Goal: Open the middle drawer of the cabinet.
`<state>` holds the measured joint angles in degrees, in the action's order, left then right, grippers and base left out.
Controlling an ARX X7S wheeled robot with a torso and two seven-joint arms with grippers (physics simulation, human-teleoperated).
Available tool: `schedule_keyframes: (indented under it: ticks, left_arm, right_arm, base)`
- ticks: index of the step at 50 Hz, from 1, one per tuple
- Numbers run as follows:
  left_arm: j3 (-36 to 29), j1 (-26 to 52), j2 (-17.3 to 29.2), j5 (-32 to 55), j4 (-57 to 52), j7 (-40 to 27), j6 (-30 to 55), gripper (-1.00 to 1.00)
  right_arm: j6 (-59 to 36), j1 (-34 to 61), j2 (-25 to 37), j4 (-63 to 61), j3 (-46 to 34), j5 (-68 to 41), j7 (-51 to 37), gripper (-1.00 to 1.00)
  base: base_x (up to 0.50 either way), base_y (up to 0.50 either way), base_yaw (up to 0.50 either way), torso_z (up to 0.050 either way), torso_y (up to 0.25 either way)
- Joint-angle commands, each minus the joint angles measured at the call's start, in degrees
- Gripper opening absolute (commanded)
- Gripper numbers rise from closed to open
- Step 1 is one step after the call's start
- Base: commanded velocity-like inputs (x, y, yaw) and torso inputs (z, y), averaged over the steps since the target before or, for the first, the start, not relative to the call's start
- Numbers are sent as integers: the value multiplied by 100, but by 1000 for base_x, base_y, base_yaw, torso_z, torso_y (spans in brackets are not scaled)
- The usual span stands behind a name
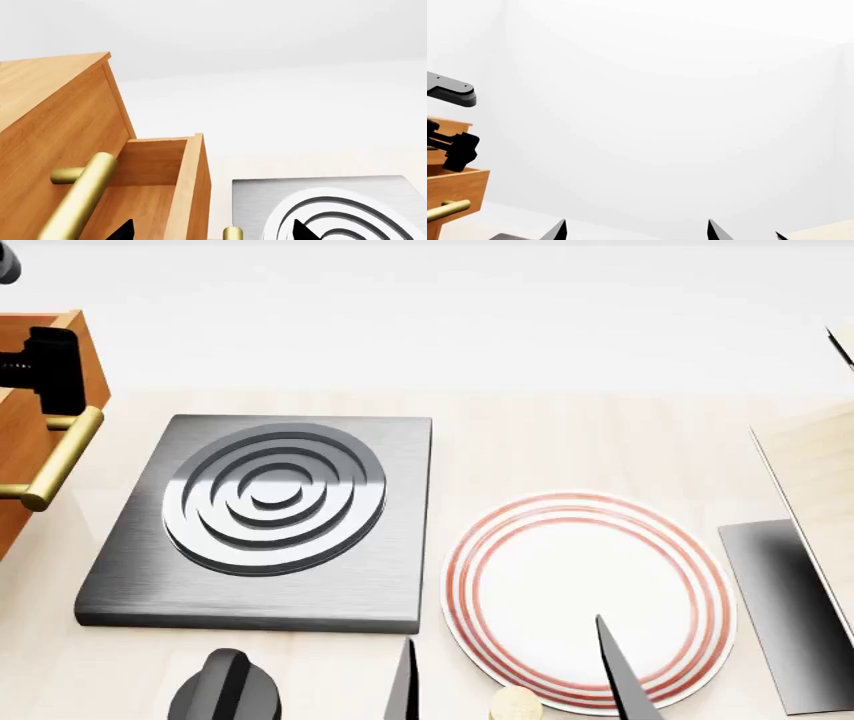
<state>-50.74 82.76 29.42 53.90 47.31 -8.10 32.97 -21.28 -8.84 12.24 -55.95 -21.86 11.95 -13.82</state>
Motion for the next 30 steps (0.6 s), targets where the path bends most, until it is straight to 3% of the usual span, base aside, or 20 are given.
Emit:
schedule_keyframes:
  ticks: [1,13,30]
  left_arm:
    - [46,147,-353,-273,666,335,-21,100]
    - [16,216,-504,-297,997,510,16,100]
    - [-221,466,-1035,-652,2391,1071,-270,100]
  right_arm:
    - [53,1,-82,30,100,122,111,100]
    - [49,18,-51,44,90,85,85,100]
    - [54,57,-4,112,81,14,35,100]
  base:
    - [0,0,0,0,0]
    - [0,0,0,0,0]
    - [0,0,0,0,0]
